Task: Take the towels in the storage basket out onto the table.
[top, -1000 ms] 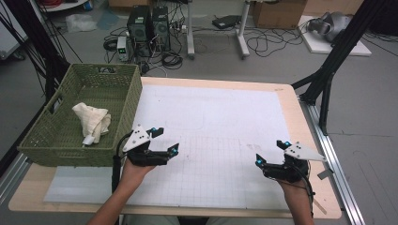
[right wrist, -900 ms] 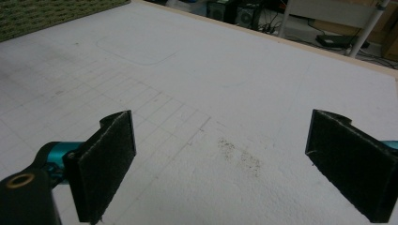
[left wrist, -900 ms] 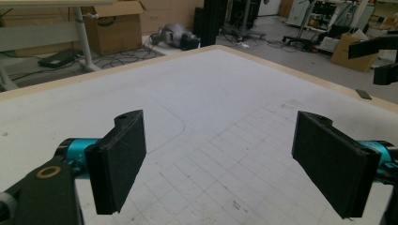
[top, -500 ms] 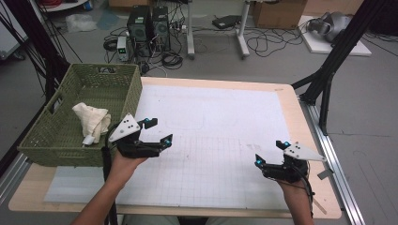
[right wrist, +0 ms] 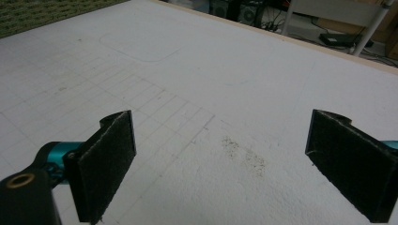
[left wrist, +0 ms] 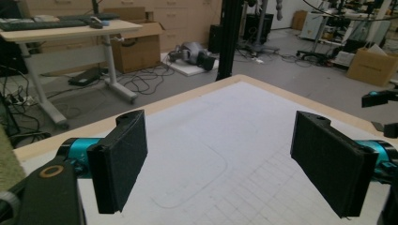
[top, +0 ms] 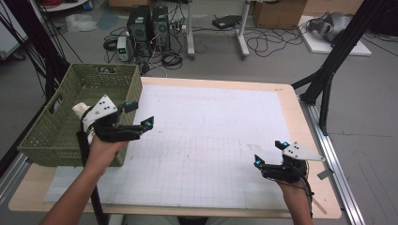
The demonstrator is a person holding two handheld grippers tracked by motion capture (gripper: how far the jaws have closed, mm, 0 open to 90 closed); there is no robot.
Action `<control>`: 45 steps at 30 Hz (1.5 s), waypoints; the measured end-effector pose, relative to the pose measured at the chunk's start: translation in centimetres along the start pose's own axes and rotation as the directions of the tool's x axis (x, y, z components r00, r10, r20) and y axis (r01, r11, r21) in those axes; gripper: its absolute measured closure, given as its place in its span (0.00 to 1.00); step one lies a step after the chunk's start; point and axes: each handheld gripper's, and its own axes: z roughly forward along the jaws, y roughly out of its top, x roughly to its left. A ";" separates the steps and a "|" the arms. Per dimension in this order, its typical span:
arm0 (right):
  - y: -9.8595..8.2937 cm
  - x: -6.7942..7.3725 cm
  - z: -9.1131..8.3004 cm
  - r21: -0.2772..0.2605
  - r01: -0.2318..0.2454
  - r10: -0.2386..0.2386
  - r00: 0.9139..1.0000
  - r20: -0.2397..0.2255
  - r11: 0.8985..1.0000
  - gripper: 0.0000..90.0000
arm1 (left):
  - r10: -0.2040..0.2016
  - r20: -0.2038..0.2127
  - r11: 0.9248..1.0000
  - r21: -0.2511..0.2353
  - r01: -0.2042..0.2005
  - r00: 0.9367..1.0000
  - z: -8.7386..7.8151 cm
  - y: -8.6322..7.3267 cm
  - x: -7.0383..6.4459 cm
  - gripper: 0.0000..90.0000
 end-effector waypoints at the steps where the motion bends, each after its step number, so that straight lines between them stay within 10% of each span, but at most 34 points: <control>1: 0.0 0.0 0.0 0.002 -0.004 0.004 1.000 -0.001 1.000 0.09 | -0.002 0.002 1.000 0.001 0.002 1.000 -0.2 0.2 0.4 0.22; 17: 0.0 0.0 0.3 0.011 0.006 -0.006 1.000 -0.002 1.000 0.09 | -0.096 -0.091 0.995 0.003 0.097 0.991 -3.4 0.5 8.9 0.23; 27: -0.1 0.0 0.4 0.015 0.010 -0.010 1.000 -0.002 1.000 0.09 | -0.118 -0.243 0.984 0.103 0.147 0.963 -4.1 -1.0 12.9 0.23; 37: -0.2 -0.1 0.4 0.018 0.003 -0.003 1.000 -0.004 1.000 0.09 | -0.070 -0.386 0.943 0.276 0.188 0.920 -3.6 -3.6 15.4 0.24; 45: -0.2 -0.1 0.4 0.022 -0.003 0.003 1.000 -0.003 1.000 0.09 | -0.074 -0.434 0.876 0.401 0.266 0.898 -2.5 -5.0 16.5 0.25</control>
